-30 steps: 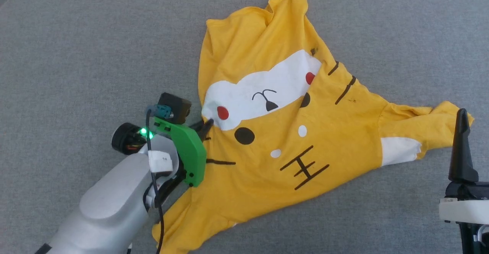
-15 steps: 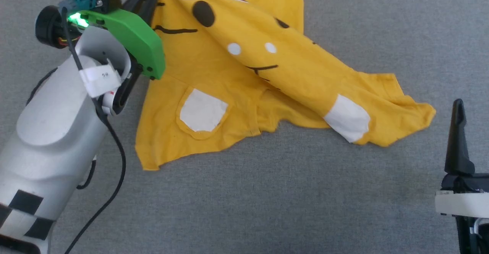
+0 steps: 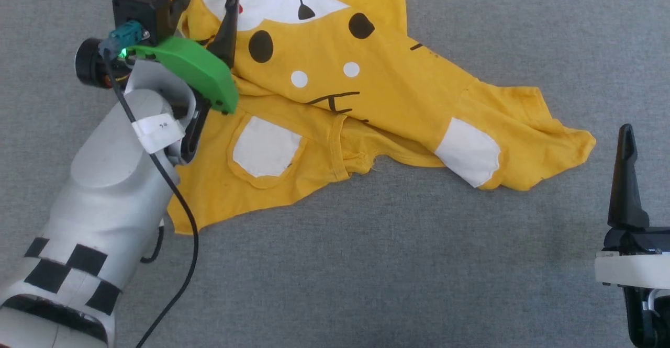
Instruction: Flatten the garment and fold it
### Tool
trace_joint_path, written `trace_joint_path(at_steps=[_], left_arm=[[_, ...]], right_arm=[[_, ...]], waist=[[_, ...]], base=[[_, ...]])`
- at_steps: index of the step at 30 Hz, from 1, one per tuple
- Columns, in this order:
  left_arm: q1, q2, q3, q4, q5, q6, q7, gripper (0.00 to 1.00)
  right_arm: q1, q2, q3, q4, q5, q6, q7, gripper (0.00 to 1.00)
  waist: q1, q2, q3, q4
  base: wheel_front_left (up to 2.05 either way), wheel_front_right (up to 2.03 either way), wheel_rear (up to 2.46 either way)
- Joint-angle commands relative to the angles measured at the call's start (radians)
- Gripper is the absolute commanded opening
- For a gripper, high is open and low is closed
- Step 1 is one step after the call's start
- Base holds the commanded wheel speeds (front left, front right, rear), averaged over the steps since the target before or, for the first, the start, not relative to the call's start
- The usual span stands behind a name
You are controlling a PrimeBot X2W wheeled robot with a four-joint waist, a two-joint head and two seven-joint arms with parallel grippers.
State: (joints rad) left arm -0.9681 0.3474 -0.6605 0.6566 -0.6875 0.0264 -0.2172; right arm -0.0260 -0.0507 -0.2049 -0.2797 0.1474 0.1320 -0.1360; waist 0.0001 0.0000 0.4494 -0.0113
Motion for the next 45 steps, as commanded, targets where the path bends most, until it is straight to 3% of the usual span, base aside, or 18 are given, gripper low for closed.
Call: trace_joint_path(at_steps=[1,6,11,16,19,25,28,31,34,38,45], left_arm=[[-0.017,-0.008,0.011,-0.02,0.005,-0.004,-0.021,1.0],[0.086,-0.013,0.062,-0.181,0.024,0.018,-0.043,1.0],[0.348,0.012,0.107,-0.43,0.066,0.082,-0.044,1.0],[0.584,0.078,0.052,-0.585,0.126,0.151,-0.04,1.0],[0.704,0.088,0.027,-0.669,0.128,0.197,-0.032,1.0],[0.867,0.104,0.047,-0.773,0.14,0.289,-0.039,1.0],[0.883,0.175,0.025,-0.749,0.221,0.314,-0.018,1.0],[0.862,0.228,-0.011,-0.709,0.286,0.313,0.036,1.0],[0.825,0.256,-0.051,-0.67,0.317,0.274,0.1,1.0],[0.761,0.268,-0.086,-0.621,0.336,0.215,0.151,1.0],[0.69,0.261,-0.104,-0.521,0.344,0.17,0.189,1.0]], right_arm=[[-0.015,0.0,0.002,0.005,-0.005,-0.001,0.004,1.0],[0.006,0.001,0.006,0.019,0.0,-0.001,0.009,1.0],[0.044,0.001,0.011,0.034,0.01,-0.001,0.01,1.0],[0.07,0.001,0.023,0.042,0.016,-0.001,0.011,1.0],[0.079,0.001,0.031,0.051,0.023,-0.001,0.011,1.0],[0.1,0.001,0.031,0.067,0.038,-0.001,0.004,1.0],[0.106,0.001,0.032,0.072,0.039,-0.001,0.004,1.0],[0.105,0.001,0.036,0.072,0.039,-0.001,0.005,1.0],[0.1,0.001,0.039,0.068,0.037,-0.001,0.006,1.0],[0.096,0.001,0.041,0.064,0.034,-0.001,0.007,1.0],[0.089,0.001,0.04,0.056,0.033,-0.001,0.006,1.0]], waist=[[-0.0001,0.0,-0.042,0.029],[-0.0001,0.0,-0.113,0.056],[-0.0001,0.0,-0.172,0.076],[-0.0001,0.0,-0.208,0.075],[-0.0001,0.0,-0.229,0.067],[-0.0001,0.0,-0.258,0.062],[-0.0001,0.0,-0.263,0.062],[-0.0001,0.0,-0.264,0.061],[-0.0001,0.0,-0.254,0.061],[-0.0001,0.0,-0.238,0.058],[-0.0001,0.0,-0.21,0.046]], base=[[0.0,0.0,0.0],[0.0,0.0,0.0],[0.0,0.0,0.0],[0.0,0.0,0.0],[0.0,0.0,0.0],[0.0,0.0,0.0],[0.0,0.0,0.0],[0.0,0.0,0.0],[0.0,0.0,0.0],[0.0,0.0,0.0],[0.0,0.0,0.0]])
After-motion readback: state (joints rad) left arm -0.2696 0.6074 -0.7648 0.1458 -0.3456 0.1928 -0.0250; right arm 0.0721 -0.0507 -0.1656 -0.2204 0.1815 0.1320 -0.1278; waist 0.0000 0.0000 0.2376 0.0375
